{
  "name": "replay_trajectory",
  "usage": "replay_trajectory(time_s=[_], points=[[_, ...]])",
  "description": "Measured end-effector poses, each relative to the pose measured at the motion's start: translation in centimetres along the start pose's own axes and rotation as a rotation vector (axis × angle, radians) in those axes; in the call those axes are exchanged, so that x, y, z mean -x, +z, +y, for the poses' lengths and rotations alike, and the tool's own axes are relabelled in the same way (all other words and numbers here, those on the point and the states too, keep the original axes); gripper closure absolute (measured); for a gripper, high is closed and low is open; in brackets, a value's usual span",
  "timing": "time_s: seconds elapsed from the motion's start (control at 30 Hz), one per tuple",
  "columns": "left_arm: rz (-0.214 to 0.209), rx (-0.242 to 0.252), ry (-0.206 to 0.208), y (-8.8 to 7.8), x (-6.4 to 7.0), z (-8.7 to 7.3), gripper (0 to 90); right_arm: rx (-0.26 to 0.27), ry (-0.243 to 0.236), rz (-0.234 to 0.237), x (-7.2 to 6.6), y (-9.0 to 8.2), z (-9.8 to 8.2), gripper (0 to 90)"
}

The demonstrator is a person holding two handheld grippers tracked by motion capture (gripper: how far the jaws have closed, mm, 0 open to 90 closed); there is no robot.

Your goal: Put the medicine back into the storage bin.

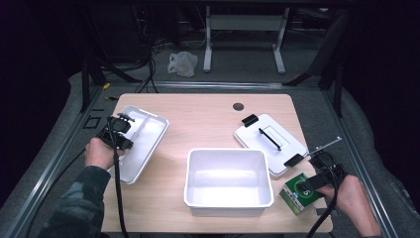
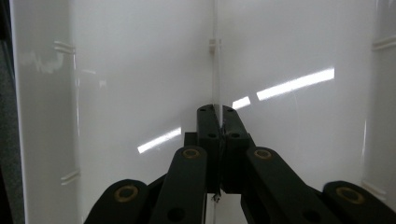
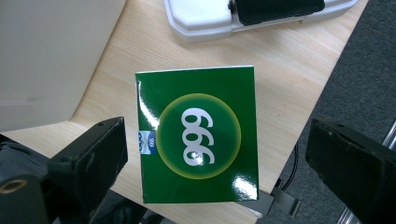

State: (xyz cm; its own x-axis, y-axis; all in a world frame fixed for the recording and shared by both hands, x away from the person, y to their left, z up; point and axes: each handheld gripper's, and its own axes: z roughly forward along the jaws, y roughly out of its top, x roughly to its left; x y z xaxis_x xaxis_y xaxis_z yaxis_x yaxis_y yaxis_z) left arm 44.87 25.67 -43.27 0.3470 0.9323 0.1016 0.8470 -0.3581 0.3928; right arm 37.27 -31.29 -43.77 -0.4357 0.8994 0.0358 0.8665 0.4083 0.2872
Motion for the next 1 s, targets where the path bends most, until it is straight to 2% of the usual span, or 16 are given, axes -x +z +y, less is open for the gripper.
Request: replay_trajectory(time_s=[0.07, 0.2, 0.3, 0.4, 0.53, 0.67, 0.77, 0.83, 1.0], points=[[-0.005, -0.003, -0.008, 0.4, 0.0, -0.2, 89.3, -0.001, -0.001, 0.0, 0.0, 0.0, 0.0, 5.4], [-0.012, -0.032, -0.061, 2.4, 0.0, -1.3, 89.3, -0.002, 0.0, 0.003, 0.0, 0.1, -0.1, 5.4], [-0.006, -0.045, -0.077, 3.0, -0.1, -1.7, 89.3, -0.002, -0.002, 0.0, 0.0, 0.1, 0.0, 5.4], [-0.013, -0.07, -0.122, 4.4, -0.5, -2.4, 89.2, -0.004, 0.0, -0.002, 0.0, 0.2, 0.0, 5.4], [-0.013, -0.1, -0.133, 5.7, -0.7, -2.9, 89.2, -0.005, -0.002, -0.003, 0.0, 0.4, 0.0, 5.4], [0.004, -0.149, -0.12, 7.1, -0.5, -3.4, 89.1, -0.01, -0.003, -0.003, 0.0, 0.6, 0.0, 5.4], [0.001, -0.15, -0.127, 7.4, -0.5, -3.5, 89.1, -0.011, -0.001, -0.004, 0.0, 0.6, 0.0, 5.4], [-0.021, -0.162, -0.137, 7.9, -0.6, -3.7, 89.0, -0.016, -0.002, -0.004, 0.0, 0.7, 0.0, 5.4], [-0.01, -0.18, -0.126, 8.5, -0.4, -3.8, 88.9, -0.014, -0.004, -0.004, -0.1, 0.7, 0.0, 5.4]])
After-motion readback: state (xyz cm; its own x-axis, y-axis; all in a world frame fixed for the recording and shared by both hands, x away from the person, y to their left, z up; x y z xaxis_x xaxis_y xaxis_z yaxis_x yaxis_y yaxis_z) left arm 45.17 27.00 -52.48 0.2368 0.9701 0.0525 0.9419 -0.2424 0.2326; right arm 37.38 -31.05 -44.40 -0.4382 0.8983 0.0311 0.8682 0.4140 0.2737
